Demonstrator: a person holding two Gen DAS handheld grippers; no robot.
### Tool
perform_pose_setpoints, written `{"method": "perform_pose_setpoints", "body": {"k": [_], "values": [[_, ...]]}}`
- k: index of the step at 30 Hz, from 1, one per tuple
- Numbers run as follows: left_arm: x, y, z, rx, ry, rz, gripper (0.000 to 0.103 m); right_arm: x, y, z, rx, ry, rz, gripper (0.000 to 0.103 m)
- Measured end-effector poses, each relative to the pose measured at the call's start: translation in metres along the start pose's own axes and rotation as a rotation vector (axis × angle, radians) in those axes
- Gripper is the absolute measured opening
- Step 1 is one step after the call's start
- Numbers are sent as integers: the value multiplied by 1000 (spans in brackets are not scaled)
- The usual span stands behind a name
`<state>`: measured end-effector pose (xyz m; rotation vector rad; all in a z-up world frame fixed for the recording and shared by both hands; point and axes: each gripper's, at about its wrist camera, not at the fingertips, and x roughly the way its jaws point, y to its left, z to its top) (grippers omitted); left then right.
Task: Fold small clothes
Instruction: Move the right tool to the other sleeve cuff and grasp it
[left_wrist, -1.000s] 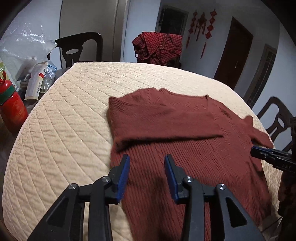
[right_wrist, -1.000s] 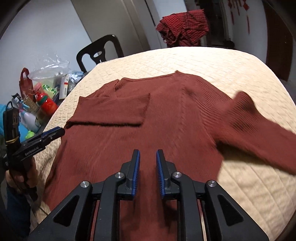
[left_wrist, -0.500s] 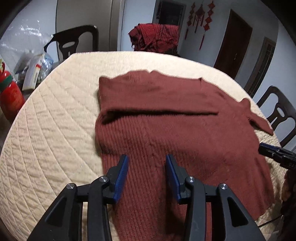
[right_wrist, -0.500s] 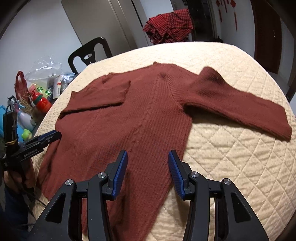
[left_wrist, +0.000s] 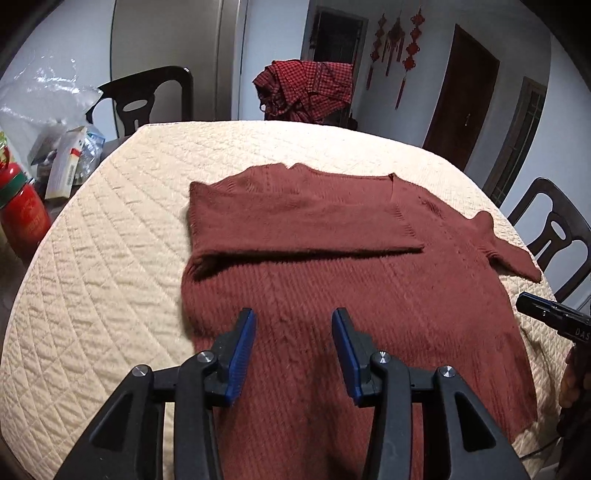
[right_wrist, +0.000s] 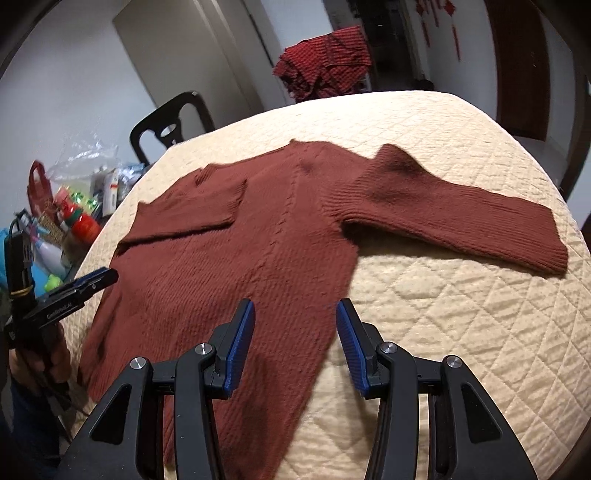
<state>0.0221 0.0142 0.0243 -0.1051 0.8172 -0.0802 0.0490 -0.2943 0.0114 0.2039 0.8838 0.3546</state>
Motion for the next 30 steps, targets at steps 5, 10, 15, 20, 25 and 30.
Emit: {"method": "perform_pose_setpoints", "body": {"k": [5,10,15,20,25,30], "values": [[12,-2,5,7,2,15,46,-13,-38,4,140,-48,-37,47],[23,4,1,-12,25,20,47,-27,-82,4,294,-84,-104,47],[25,6,-4,-13,25,20,51,-36,-121,2,445,-101,-159,47],[25,7,-6,-15,27,15,52,-38,-144,7,536,-135,-151,47],[26,5,-6,-9,30,21,54,-34,-155,14,587,-176,-154,47],[27,4,-5,-5,34,27,55,-30,-157,20,601,-203,-193,35]]}}
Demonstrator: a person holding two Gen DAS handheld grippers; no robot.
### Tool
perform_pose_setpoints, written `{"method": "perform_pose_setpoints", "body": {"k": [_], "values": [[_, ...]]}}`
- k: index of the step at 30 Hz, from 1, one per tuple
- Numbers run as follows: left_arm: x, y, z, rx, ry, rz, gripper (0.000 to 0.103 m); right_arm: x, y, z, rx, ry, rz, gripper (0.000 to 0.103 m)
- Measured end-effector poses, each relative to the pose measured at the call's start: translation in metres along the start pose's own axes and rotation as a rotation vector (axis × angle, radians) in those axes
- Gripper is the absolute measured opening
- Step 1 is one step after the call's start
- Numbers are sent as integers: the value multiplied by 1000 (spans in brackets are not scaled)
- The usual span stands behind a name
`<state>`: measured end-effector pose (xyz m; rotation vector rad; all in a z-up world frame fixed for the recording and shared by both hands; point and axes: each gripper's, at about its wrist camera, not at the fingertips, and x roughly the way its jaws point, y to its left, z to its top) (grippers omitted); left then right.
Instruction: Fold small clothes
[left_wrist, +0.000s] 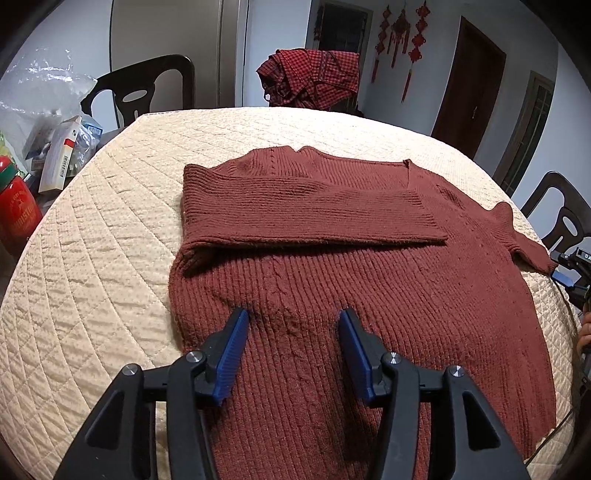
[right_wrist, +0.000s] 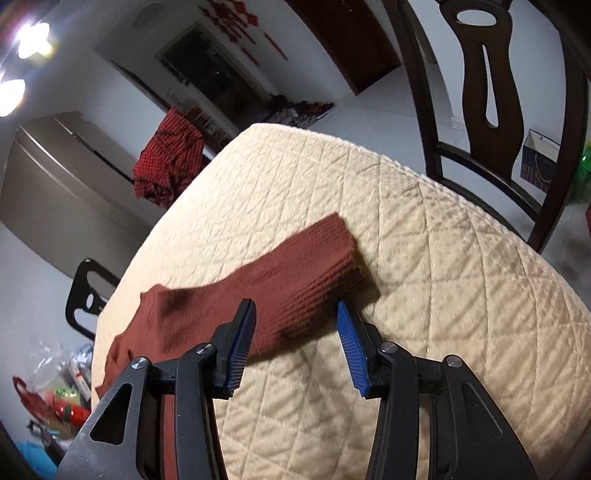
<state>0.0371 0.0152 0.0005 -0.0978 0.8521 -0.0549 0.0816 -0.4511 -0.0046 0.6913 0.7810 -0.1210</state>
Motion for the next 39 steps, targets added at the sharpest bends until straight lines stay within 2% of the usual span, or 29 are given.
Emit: {"method": "perform_pose_setpoints", "body": {"k": [3,5,9,14,19,24,27,28,34,39], "values": [[0,0,0,0,0,0,55,2,0,3,-1,1,-20,19],[1,0,0,2,1,-2,56,1,2,6,-9,-2,-7,13],[1,0,0,6,2,-2,57,-13,27,9,-74,-43,63,11],[2,0,0,5,2,-4,57,-27,88,1,-218,-44,210,11],[2,0,0,5,1,-4,57,-13,160,-35,-407,75,363,11],[-2,0,2,4,4,-4,57,29,200,-95,-576,280,408,11],[-11,-2,8,-21,-2,-60,57,51,204,-121,-625,401,407,11],[-14,-4,10,-23,-7,-77,57,53,204,-126,-638,413,398,12],[-19,-23,29,-29,0,-204,57,30,189,-125,-652,369,439,16],[0,-59,42,16,45,-297,57,23,160,-116,-610,335,393,16]]}}
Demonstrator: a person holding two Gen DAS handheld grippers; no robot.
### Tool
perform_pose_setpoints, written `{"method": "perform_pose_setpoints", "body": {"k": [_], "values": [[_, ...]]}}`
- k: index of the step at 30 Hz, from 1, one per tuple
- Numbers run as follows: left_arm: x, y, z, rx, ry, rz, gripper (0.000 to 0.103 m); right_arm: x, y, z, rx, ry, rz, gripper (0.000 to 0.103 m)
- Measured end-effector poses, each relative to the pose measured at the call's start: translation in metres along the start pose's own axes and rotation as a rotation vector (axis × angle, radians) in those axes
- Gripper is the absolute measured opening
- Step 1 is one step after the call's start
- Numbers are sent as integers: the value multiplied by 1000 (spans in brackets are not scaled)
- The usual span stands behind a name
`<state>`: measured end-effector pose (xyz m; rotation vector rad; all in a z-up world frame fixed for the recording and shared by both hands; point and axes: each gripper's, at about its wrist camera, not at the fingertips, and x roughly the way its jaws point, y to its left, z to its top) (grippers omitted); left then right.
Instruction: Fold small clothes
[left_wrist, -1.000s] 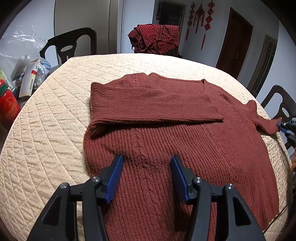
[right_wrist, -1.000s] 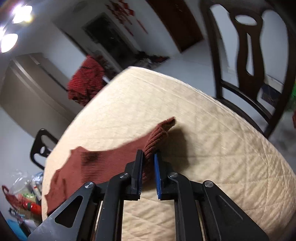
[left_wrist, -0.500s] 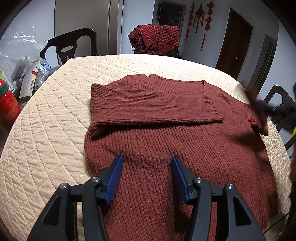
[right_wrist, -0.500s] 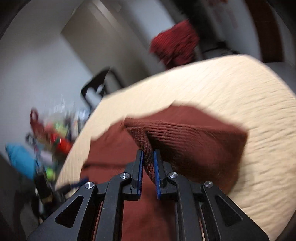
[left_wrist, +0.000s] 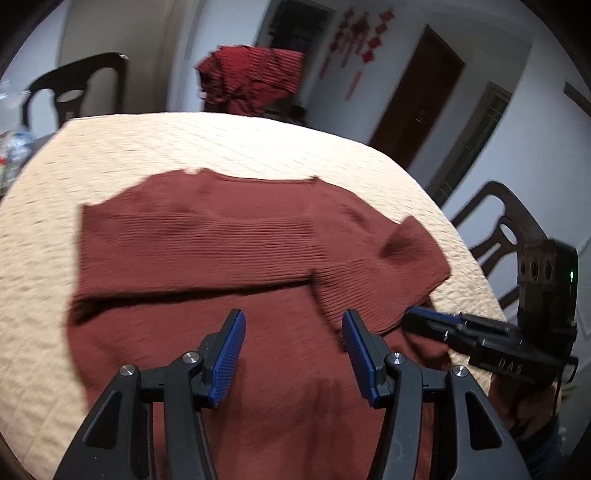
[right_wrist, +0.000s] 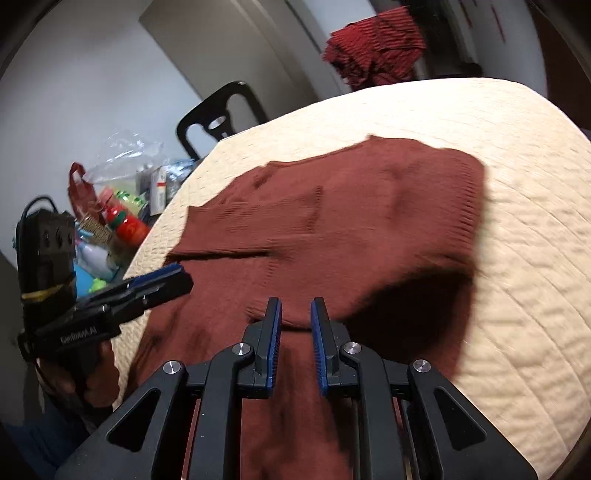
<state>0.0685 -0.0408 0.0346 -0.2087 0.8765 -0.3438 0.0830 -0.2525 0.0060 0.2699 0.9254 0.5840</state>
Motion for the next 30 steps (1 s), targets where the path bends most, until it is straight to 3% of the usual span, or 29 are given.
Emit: {"method": "perform_pose_setpoints", "body": {"k": [7,9,13,19,22,30], "values": [[47,-21,11,8,112,-62,53,-6,-22,-12,65,-5,-33,16],[55,-25,11,18,131,-67,44,-4,-23,-12,75,-8,-25,16],[57,-28,10,33,128,-64,11,-3,-25,-12,79,-10,-14,16],[29,-37,31,64,7,-126,8,-5,-31,-13,90,-11,-4,16],[14,-28,51,67,-65,-113,8,-6,-30,-11,83,-14,-15,16],[42,38,52,-77,26,0,9,-6,-32,-7,81,-18,-33,16]]}}
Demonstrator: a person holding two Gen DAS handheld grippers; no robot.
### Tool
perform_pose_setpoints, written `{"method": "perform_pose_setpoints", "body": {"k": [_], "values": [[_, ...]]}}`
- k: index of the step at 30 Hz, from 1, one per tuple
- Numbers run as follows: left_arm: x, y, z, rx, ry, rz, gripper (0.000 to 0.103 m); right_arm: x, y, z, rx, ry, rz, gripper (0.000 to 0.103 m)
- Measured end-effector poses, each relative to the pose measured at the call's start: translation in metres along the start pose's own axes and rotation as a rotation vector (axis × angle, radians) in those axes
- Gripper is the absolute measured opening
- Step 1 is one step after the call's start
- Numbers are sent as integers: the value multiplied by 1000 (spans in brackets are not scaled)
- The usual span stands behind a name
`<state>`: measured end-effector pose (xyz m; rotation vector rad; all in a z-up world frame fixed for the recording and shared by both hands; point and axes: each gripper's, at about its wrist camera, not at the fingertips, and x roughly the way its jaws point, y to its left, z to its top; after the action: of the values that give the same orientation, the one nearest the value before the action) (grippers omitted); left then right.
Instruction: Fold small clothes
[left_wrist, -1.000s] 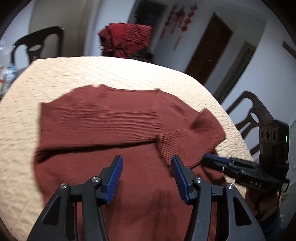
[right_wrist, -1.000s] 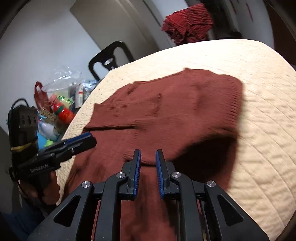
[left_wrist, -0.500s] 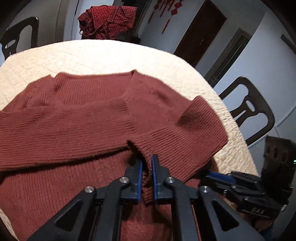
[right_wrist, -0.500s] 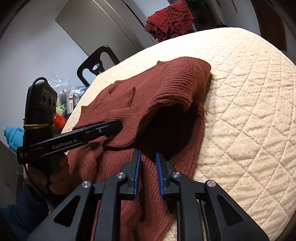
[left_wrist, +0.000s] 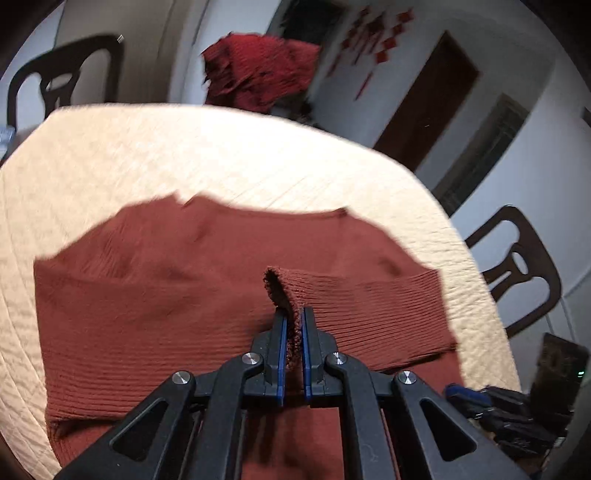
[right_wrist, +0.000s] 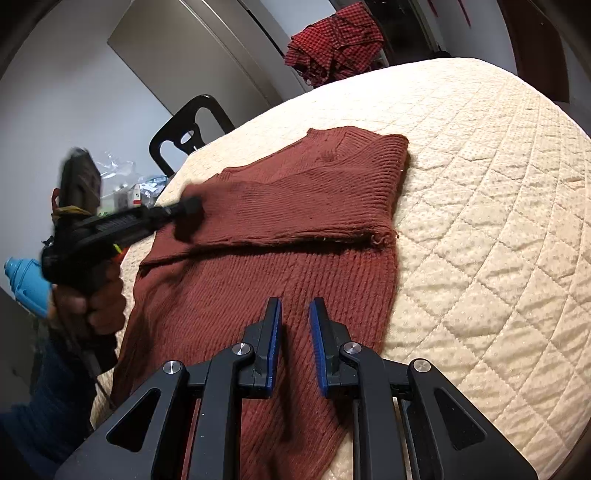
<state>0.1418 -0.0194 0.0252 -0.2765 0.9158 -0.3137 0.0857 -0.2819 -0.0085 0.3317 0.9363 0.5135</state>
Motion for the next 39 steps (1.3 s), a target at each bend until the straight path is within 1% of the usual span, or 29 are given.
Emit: {"method": "perform_pose_setpoints", "body": {"k": [2,4,6,7,8,10,12,14,17,19,20,21,22,25,30,32,34,37,39], "values": [[2,4,-5,-9,17,1,9,0,2,3,-6,-1,-8,16],[0,3,-10,-12,12,-7,10,-1,3,6,-13,-9,-14,16],[-5,3,-9,-12,-2,6,15,-5,4,10,-18,-24,-19,16],[-9,3,-8,-12,-19,22,20,-7,5,13,-20,-34,-22,16],[-13,4,-8,-11,-37,37,23,-9,5,15,-22,-44,-27,16],[-22,7,-5,-14,-68,55,23,-12,5,21,-29,-61,-42,16],[-27,5,-2,-10,-84,47,23,-10,5,29,-35,-71,-58,16],[-27,-1,-1,17,-83,38,23,-7,4,33,-33,-76,-73,16],[-14,-9,-6,61,-44,30,23,3,-1,37,-34,-76,-100,16],[0,-12,-11,83,4,47,23,15,-7,37,-38,-39,-155,16],[6,-11,-16,91,22,63,23,16,-9,36,-36,-43,-159,11],[5,-11,-19,107,-8,60,23,14,-10,36,-34,-41,-154,11],[4,-11,-21,118,-9,61,23,13,-9,36,-36,-36,-155,11],[1,-9,-18,111,-8,60,23,6,-7,40,-53,-59,-156,12],[-1,-19,-4,136,-51,83,23,11,-13,65,-42,-94,-169,12],[6,-21,1,135,-41,90,26,20,-19,75,-34,-81,-184,12],[19,-16,2,123,-12,112,26,27,-23,80,-33,-76,-203,12],[22,-14,-4,143,-39,112,26,34,-30,84,-32,-63,-237,12],[20,-15,-5,152,-40,116,26,33,-32,83,-39,-70,-230,12]]}}
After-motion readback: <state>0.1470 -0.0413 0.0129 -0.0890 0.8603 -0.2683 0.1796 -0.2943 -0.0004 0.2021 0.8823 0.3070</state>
